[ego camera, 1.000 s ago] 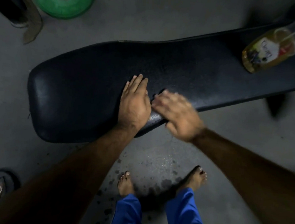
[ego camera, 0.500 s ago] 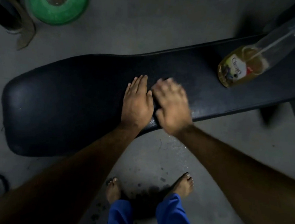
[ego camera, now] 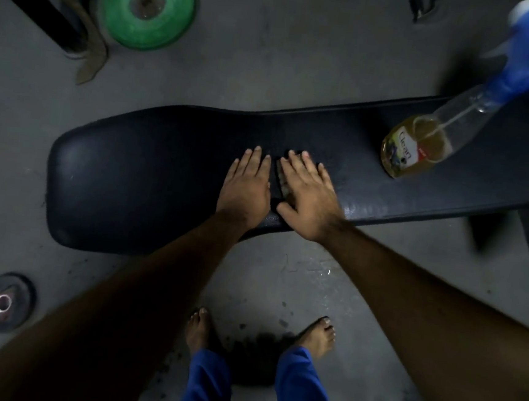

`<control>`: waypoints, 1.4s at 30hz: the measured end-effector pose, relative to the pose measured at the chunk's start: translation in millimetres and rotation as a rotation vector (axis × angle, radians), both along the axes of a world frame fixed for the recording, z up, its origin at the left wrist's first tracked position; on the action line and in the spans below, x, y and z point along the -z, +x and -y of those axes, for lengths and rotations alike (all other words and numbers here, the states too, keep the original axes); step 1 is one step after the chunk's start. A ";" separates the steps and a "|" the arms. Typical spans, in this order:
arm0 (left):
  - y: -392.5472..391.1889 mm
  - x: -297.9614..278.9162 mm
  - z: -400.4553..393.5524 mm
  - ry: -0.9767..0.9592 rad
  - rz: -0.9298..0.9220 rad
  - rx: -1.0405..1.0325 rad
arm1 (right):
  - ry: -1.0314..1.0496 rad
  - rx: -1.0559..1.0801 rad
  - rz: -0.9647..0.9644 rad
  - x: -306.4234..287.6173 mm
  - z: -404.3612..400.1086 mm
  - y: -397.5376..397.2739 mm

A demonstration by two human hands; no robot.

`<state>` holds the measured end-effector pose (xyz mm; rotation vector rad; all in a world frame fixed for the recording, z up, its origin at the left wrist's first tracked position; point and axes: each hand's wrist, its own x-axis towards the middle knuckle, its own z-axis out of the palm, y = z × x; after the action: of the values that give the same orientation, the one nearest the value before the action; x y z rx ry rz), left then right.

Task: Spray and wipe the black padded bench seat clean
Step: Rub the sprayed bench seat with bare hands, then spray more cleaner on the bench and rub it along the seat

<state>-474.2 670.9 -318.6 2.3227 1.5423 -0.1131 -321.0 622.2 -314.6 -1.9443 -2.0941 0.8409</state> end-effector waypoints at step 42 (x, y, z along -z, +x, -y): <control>202.8 2.2 -57.1 -0.091 0.069 -0.087 | 0.191 0.620 -0.519 -141.6 -99.8 210.7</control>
<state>-271.4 728.0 -320.8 2.1633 1.5684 -0.0785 -110.3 722.0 -172.9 -1.8447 -1.1422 0.8404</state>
